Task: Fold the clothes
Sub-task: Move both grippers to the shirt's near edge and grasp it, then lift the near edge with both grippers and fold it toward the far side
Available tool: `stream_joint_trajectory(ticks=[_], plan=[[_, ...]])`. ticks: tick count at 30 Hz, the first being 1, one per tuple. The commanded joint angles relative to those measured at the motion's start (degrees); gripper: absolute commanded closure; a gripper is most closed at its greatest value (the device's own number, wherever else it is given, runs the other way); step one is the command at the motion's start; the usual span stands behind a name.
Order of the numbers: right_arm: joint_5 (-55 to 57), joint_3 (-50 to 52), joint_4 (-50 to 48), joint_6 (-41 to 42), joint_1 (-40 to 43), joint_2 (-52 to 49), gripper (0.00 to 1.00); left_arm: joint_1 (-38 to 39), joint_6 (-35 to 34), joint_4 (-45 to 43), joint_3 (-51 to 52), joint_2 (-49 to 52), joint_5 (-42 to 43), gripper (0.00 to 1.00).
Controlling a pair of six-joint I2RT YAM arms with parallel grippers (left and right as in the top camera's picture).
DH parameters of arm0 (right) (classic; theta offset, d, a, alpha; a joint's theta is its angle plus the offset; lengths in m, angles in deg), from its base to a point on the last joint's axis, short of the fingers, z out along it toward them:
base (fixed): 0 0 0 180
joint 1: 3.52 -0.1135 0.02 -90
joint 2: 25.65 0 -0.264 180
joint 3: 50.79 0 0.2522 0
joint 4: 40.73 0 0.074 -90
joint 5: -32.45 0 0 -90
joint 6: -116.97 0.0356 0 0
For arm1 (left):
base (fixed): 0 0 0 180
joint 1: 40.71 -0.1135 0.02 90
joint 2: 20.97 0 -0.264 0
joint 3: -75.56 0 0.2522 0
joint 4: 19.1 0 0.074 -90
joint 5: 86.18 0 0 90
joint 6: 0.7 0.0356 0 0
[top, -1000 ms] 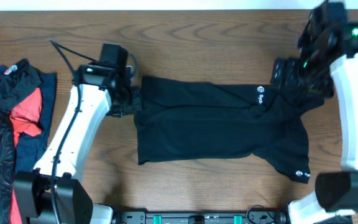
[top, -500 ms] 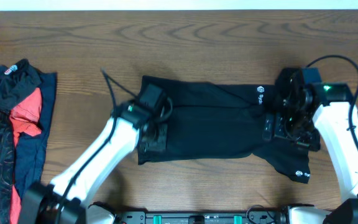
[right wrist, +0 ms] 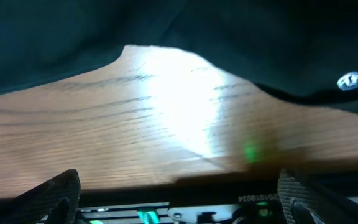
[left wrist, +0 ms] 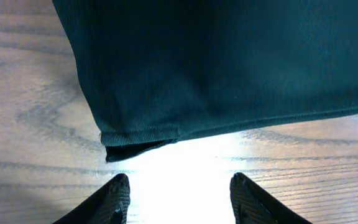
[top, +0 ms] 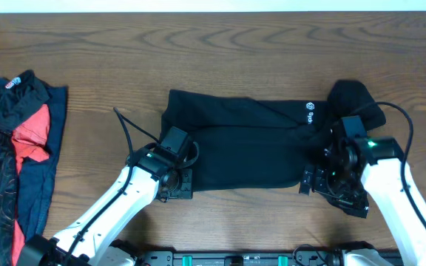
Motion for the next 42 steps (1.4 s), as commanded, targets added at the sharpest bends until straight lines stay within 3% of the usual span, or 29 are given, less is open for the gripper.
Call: stream_joint_trajectory(ticks=[1,3,9,13,16,20,28,42], plan=[[-0.4,1.5,0.6,6.8,-1.7,3.3,0.01,0.2,-0.8,-0.1,0.5,-0.2,-0.5,0.45],[-0.2,3.3,0.4,9.8,-2.7,5.7,0.01,0.2,-0.7,-0.9,1.4,-0.2,-0.2,0.42],[5.2,9.6,1.6,29.0,-4.3,11.4,0.01,0.1,-0.7,-3.3,3.6,-0.3,1.9,0.37],[9.1,13.2,0.9,34.1,-4.3,13.4,0.01,0.1,-0.7,-3.7,3.6,-0.3,1.9,0.32],[11.8,14.9,-1.1,37.7,-4.3,13.4,0.01,0.1,-1.6,-4.2,3.6,-0.2,1.9,0.18],[15.8,16.1,-3.2,44.0,-4.3,13.4,0.01,0.1,-4.6,-5.6,3.6,-0.2,1.9,0.17],[19.0,16.2,-13.4,46.4,-4.3,9.5,0.01,0.1,-10.9,-6.3,3.6,0.1,1.9,0.12],[18.1,16.1,-22.6,45.8,-2.1,-12.5,0.01,0.0,-15.3,-8.2,3.6,2.5,7.5,0.11]])
